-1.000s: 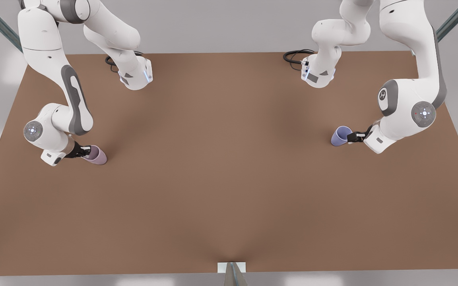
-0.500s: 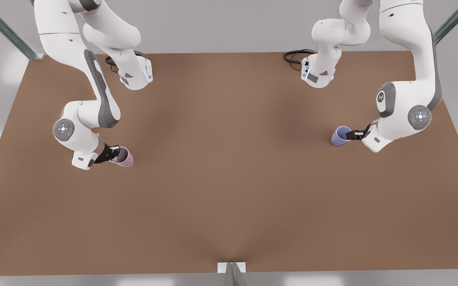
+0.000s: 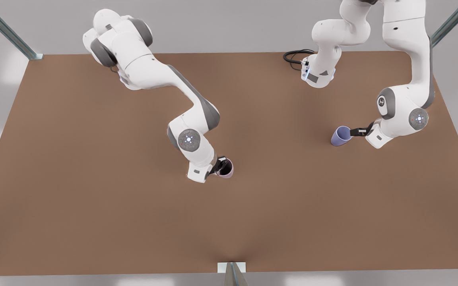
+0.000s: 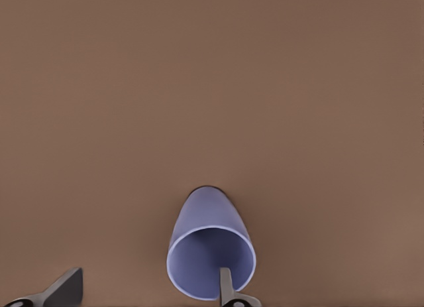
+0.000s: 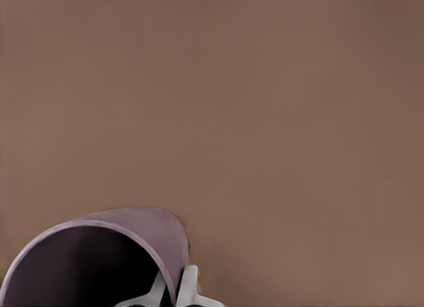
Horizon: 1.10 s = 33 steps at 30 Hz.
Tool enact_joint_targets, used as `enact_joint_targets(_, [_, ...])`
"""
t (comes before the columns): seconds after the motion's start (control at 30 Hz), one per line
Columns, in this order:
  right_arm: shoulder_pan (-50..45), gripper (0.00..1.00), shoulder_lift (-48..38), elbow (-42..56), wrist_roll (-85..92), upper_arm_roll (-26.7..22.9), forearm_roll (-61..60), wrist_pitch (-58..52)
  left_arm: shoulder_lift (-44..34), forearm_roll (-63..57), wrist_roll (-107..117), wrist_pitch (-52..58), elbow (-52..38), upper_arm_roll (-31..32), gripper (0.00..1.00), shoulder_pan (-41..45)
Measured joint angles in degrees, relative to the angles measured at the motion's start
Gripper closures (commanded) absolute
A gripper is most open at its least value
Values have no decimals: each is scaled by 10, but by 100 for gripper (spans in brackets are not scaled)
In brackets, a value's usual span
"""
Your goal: Stack the cups, with the pink cup at the bottom and the purple cup at the top
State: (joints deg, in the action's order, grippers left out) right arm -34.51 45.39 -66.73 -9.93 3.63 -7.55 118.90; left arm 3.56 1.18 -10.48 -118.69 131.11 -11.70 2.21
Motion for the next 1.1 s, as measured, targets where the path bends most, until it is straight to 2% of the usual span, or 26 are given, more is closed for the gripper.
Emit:
enact_joint_targets(0.13, [-44, 79, 98, 122, -97, -6, -2, -23, 5, 0, -22, -36, 30, -25, 0, 21])
enact_joint_targets(0.37, [-61, 79, 145, 169, -235, -15, -2, -31, 32, 0, -57, -111, 100, -38, 0, 0])
enact_joint_targets(0.4, [-63, 79, 146, 170, -251, -21, -2, -31, 37, 0, -61, -119, 102, -38, 5, 2])
enact_joint_targets(0.47, [-66, 79, 151, 171, -282, -25, -2, -29, 46, 1, -68, -132, 103, -37, 37, 3])
enact_joint_targets(0.53, [-68, 79, 156, 170, -309, -26, -2, -26, 53, 4, -75, -141, 103, -34, 59, 3])
enact_joint_targets(0.57, [-68, 79, 158, 170, -322, -25, -2, -22, 55, 5, -78, -145, 103, -33, 67, 4])
enact_joint_targets(0.6, [-68, 70, 159, 169, -334, -25, -2, -19, 55, 6, -80, -147, 103, -32, 70, 4])
enact_joint_targets(0.7, [-68, 58, 160, 167, -367, -25, -1, -12, 55, 7, -86, -153, 100, -26, 76, 3])
enact_joint_targets(0.73, [-68, 43, 160, 167, -377, -25, 0, -11, 55, 7, -87, -154, 99, -24, 79, 4])
enact_joint_targets(0.97, [-69, 42, 159, 166, -433, -26, 0, -4, 49, 7, -87, -136, 56, 9, 79, 2])
enact_joint_targets(1.03, [-69, 36, 150, 156, -445, -28, 0, -5, 42, 8, -81, -114, 17, 38, 79, -1])
enact_joint_targets(1.1, [-69, 35, 137, 146, -455, -30, -1, -6, 39, 19, -71, -75, -47, 74, 79, 1])
